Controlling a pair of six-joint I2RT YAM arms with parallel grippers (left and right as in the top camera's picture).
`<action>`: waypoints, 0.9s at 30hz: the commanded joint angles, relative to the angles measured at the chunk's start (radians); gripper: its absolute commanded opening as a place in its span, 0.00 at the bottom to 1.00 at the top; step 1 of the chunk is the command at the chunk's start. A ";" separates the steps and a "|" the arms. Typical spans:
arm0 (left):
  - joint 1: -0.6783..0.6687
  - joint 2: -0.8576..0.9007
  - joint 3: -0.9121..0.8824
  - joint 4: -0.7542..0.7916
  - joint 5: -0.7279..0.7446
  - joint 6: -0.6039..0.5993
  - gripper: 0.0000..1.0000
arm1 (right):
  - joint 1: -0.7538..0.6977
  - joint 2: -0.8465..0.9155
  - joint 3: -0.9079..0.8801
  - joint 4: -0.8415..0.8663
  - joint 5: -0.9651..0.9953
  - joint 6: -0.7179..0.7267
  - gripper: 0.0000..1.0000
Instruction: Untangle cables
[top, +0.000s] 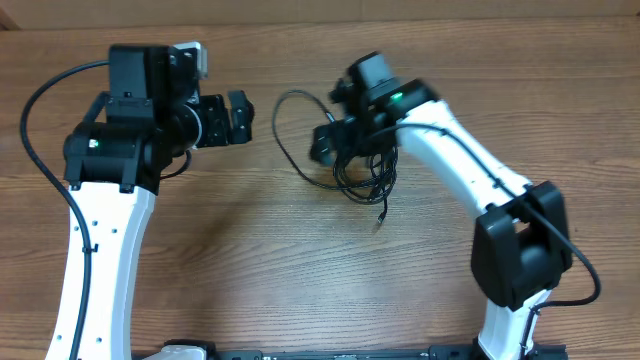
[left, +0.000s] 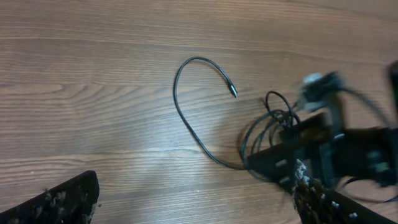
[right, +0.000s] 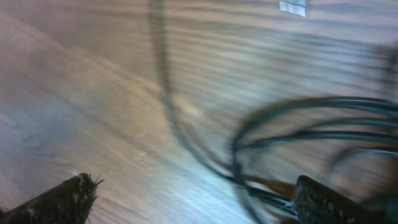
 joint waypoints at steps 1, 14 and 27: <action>-0.015 -0.004 0.007 -0.018 -0.027 0.023 1.00 | 0.048 0.011 -0.003 0.010 0.103 0.131 1.00; -0.019 -0.004 0.007 -0.104 -0.090 0.036 1.00 | 0.005 0.088 -0.079 0.209 0.142 0.522 1.00; -0.018 0.004 0.007 -0.122 -0.090 0.048 1.00 | 0.005 0.146 -0.054 0.283 -0.026 0.457 0.04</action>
